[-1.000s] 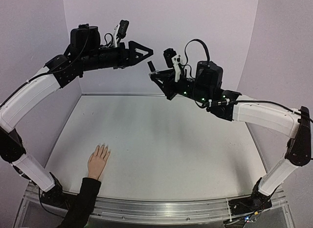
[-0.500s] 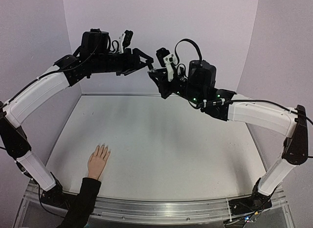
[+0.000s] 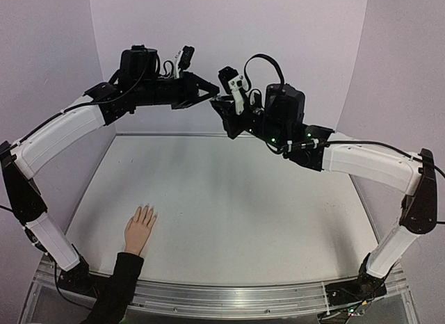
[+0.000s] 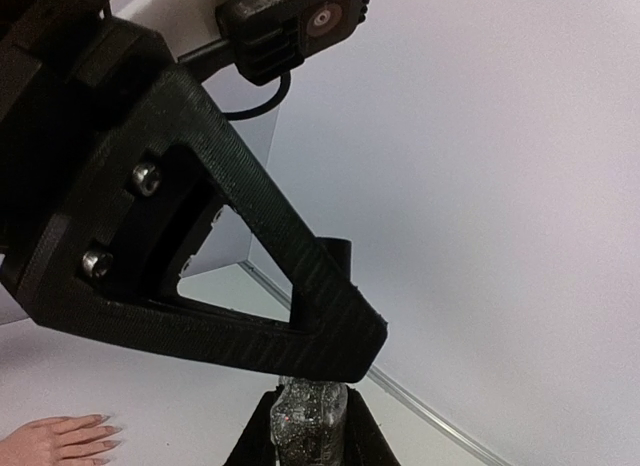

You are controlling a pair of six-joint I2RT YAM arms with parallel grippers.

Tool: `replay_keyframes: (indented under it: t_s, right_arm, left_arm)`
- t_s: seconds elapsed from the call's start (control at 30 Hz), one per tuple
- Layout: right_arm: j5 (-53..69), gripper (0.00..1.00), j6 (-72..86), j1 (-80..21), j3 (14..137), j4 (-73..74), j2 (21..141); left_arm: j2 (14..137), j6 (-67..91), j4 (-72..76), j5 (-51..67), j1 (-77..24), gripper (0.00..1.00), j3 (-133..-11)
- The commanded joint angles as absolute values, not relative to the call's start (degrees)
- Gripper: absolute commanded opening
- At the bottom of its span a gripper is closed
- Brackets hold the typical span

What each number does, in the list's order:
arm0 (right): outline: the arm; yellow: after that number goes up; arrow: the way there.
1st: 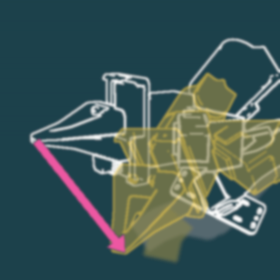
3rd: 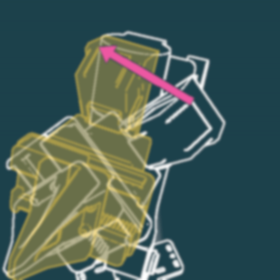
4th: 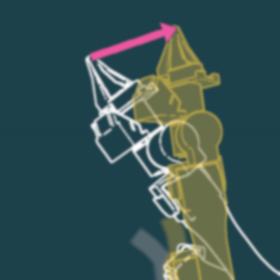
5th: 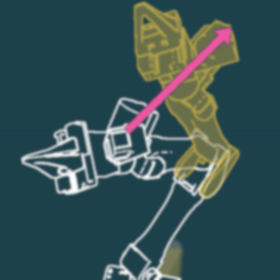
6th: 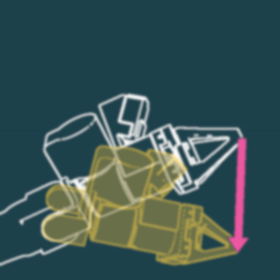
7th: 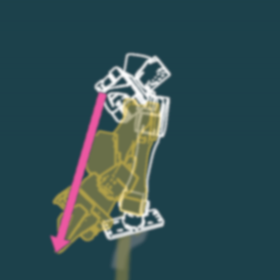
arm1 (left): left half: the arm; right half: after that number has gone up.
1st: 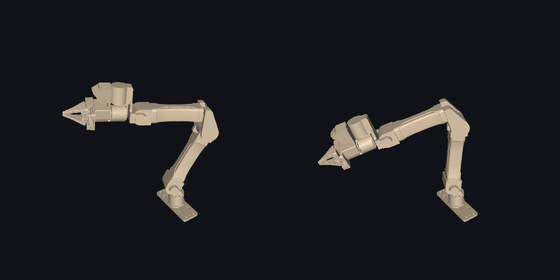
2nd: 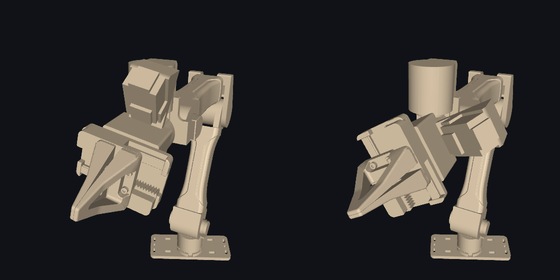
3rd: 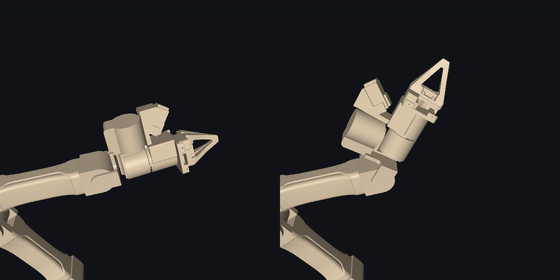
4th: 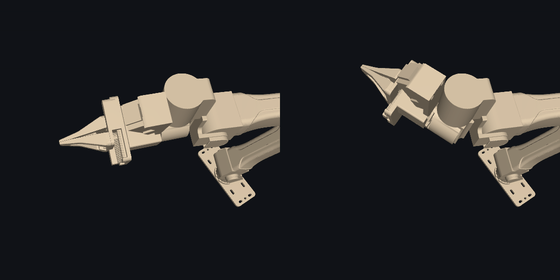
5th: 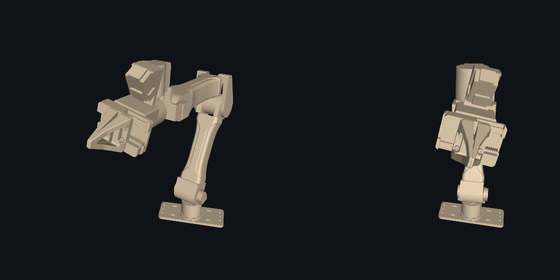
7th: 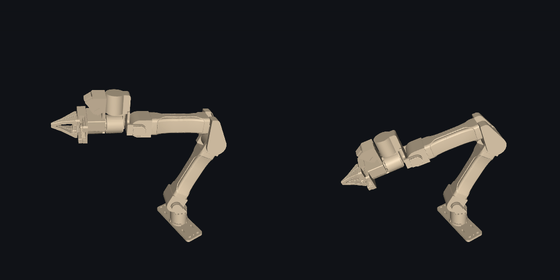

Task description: Paint the nails

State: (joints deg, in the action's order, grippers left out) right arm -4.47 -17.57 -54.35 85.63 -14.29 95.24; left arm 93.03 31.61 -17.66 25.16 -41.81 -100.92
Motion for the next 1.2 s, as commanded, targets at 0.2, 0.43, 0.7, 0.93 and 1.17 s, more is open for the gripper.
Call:
replay_keyframes:
  t_s: [0.2, 0.43, 0.7, 0.93, 1.17]
  right_arm:
    - [69.63, 0.00, 4.93, -47.52, 92.37, -18.79, 94.69]
    - [69.23, 0.00, 15.04, -47.52, 90.29, -32.01, 95.72]
    - [48.38, 0.00, 4.77, -45.59, 79.75, -31.30, 90.64]
    - [30.66, 0.00, -5.87, -47.17, 74.79, -28.29, 88.18]
    - [9.60, 0.00, -14.91, -50.87, 75.78, -26.37, 89.46]
  left_arm:
    - [89.13, 34.81, 14.72, 63.71, -42.73, 0.00, -90.65]
    - [86.43, 31.04, 12.75, 62.81, -43.24, 0.00, -90.93]
    - [81.17, 27.55, 0.10, 41.74, -41.87, 0.62, -90.28]
    - [79.65, 30.65, -10.41, 24.73, -41.31, 0.70, -91.98]
    - [84.75, 33.39, -17.52, 20.02, -41.22, 0.69, -97.20]
